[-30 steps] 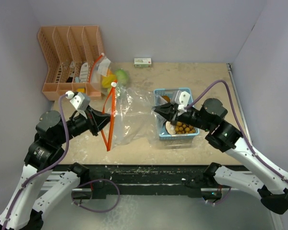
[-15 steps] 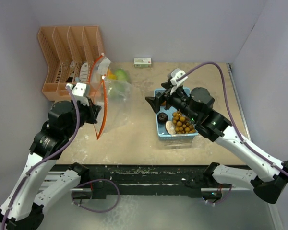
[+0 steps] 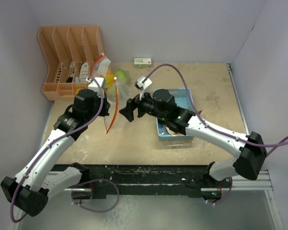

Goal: Place the food in the zip-top bag and seal the zipper
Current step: Open the zipper of the food storage bag.

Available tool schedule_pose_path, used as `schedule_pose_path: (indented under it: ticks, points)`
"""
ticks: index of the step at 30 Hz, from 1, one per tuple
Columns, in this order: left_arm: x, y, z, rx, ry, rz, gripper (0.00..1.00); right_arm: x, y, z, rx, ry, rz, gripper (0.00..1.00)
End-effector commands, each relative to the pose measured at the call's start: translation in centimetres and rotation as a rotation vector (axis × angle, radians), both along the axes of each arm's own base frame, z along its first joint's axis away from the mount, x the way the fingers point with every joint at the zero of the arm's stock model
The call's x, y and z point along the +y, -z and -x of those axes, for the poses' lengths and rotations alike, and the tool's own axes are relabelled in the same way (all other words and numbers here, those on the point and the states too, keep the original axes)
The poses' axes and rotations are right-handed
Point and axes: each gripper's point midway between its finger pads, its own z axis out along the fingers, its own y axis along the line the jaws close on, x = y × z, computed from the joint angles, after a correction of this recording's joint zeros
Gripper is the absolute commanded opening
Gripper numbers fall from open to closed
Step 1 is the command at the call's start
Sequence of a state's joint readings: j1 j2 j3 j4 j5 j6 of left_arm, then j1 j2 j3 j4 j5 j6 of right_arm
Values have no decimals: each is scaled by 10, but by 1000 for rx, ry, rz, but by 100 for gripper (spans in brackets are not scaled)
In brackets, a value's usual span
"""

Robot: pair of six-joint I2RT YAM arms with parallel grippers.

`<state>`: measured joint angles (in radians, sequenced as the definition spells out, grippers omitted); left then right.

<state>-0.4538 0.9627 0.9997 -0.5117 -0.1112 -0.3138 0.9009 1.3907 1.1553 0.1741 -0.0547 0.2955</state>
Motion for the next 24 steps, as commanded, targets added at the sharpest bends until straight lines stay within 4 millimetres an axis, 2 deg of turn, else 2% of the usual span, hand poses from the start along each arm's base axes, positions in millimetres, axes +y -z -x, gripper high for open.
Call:
schedule_pose_path:
  ticks: [1,6,12,18,19,20,22,23,24]
  points:
    - [-13,-16,-19,-66,3,54,0,24,-52,8,-67,-37,-132,90]
    - [-18,-7,-25,-44,14,53,0,35,-46,6,-37,-27,-139,90]
    - [-21,-10,-23,-58,27,76,0,38,-25,-16,9,104,-93,89]
    - [-22,-14,-19,-64,40,86,0,40,-5,-32,37,213,-46,78]
    - [-22,-14,-19,-63,42,83,0,38,-2,-35,37,238,-36,73]
    - [-21,-14,-17,-63,42,79,0,33,0,-39,35,269,-28,63]
    - [-14,-13,-14,-60,30,51,0,20,3,-45,31,338,-6,29]
    - [-9,-13,-12,-60,17,32,0,12,4,-47,30,374,8,22]
    - [-1,-13,-10,-61,-8,5,0,4,9,-47,38,405,31,19]
